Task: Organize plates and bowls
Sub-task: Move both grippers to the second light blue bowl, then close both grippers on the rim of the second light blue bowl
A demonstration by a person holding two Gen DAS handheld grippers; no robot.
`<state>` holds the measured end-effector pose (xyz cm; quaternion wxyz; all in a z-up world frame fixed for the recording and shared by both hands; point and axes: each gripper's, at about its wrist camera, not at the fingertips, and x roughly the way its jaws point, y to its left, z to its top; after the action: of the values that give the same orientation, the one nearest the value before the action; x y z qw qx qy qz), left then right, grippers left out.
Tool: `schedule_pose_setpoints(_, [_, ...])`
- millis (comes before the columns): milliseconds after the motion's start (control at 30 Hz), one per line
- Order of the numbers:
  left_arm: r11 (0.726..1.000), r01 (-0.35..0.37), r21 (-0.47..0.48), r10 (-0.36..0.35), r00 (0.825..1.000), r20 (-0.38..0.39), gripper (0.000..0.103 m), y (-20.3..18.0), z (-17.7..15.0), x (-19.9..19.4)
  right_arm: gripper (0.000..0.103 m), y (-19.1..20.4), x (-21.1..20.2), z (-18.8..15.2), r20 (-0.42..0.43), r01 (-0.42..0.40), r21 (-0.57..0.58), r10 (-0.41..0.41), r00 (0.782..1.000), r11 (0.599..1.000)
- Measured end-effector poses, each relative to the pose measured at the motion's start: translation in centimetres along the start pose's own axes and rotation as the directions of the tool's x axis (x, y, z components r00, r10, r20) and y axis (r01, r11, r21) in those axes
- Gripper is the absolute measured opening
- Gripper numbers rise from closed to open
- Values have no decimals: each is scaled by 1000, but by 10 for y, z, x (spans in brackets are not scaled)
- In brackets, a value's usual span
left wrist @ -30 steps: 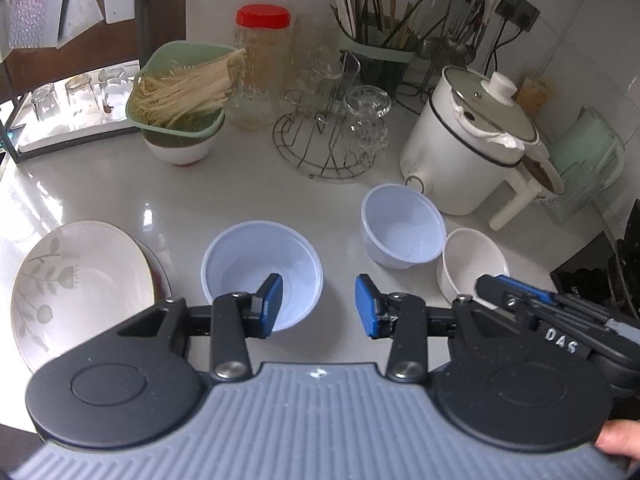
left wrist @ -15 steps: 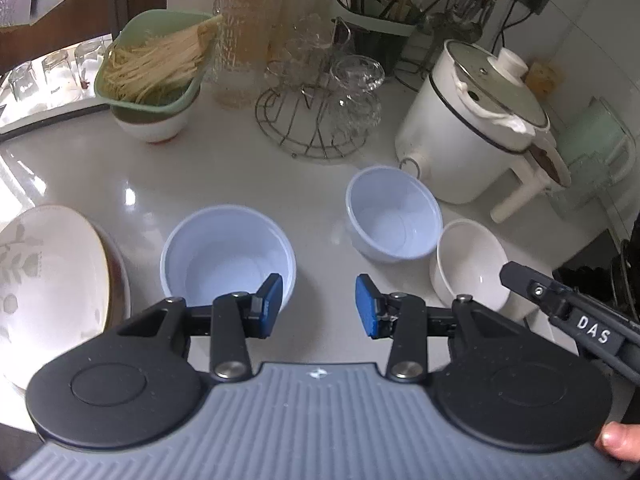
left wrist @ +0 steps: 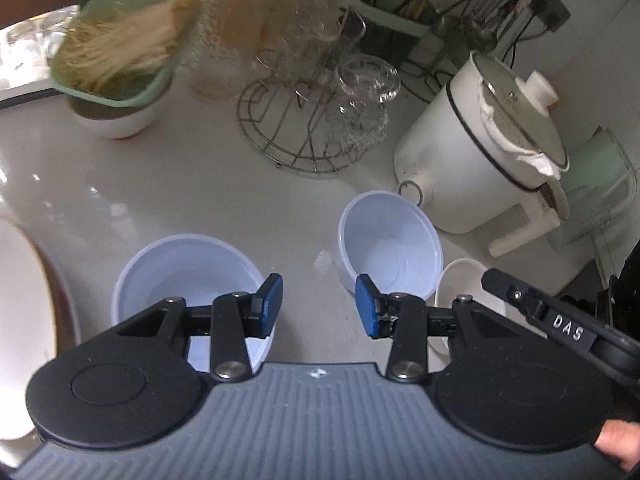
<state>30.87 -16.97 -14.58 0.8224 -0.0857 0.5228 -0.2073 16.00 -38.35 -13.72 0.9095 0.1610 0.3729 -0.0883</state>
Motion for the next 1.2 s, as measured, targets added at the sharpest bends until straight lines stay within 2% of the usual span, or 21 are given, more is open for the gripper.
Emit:
schedule_pose_setpoints(233, [999, 36, 35, -35, 998, -45, 46, -5, 16, 37, 23, 0, 32, 14, -54, 13, -16, -14, 998, 1000])
schedule_pose_setpoints(500, [990, 45, 134, -36, 997, -66, 45, -20, 27, 69, 23, 1, 67, 25, -95, 26, -74, -33, 995, 997])
schedule_pose_setpoints(600, [991, 47, 124, -37, 996, -80, 42, -20, 30, 81, 23, 4, 78, 28, -109, 38, -103, -50, 993, 994])
schedule_pose_setpoints(733, [991, 81, 107, -69, 992, -106, 31, -19, 30, 93, 23, 6, 92, 29, -140, 54, -128, -72, 988, 990])
schedule_pose_setpoints(833, [993, 96, 72, -84, 984, -155, 25, -15, 28, 101, 21, 10, 99, 27, -158, 54, -150, -78, 984, 987])
schedule_pose_setpoints(1033, [995, 97, 34, -91, 985, -147, 25, -7, 32, 95, 21, 11, 99, 23, -182, 34, -112, -54, 982, 993])
schedule_pose_setpoints(1200, [995, 88, 43, -82, 988, -134, 25, -8, 37, 79, 21, 17, 83, 24, -165, 6, -83, -20, 986, 997])
